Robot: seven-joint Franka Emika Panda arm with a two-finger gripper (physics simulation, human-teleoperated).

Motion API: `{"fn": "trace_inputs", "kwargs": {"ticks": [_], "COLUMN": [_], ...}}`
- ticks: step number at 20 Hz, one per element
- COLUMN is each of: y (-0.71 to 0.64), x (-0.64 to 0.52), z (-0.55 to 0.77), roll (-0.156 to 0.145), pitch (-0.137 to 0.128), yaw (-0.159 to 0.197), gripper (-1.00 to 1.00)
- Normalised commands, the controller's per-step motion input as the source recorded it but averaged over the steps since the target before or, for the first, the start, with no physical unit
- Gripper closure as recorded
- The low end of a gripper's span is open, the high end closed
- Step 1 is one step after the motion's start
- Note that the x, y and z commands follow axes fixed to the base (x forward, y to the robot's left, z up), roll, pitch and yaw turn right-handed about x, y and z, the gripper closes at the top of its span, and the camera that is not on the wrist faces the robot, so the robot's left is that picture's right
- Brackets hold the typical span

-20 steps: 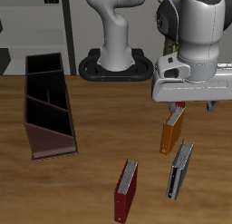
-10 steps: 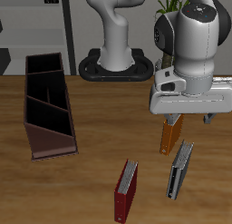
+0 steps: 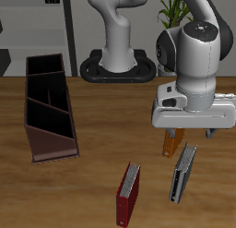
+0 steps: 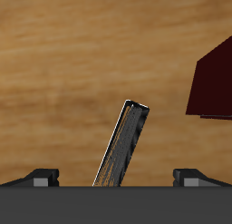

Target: Place the striped book into the right desk caddy's back compartment

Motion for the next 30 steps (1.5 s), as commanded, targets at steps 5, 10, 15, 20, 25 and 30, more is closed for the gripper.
{"fn": "trace_inputs", "kwargs": {"ticks": [5,10,15,20,25,30], "y": [-0.03,0.06,-0.01,-0.03,-0.02,-0.04], "x": [0.10,0.05,0.03,0.05,0.04,0.06], "z": [-0.25,-0.28,-0.17,-0.25,-0.23,-0.25], "roll": [-0.001,0.006,-0.007,-0.008,-0.006,-0.013], "pitch": [0.031,0.028,-0.007,0.006,0.015,0.034], "yaw": [-0.028,-0.008,-0.003,-0.015,-0.009,-0.026], "gripper": [-1.00,-1.00,-1.00,-1.00,-1.00,-1.00]}}
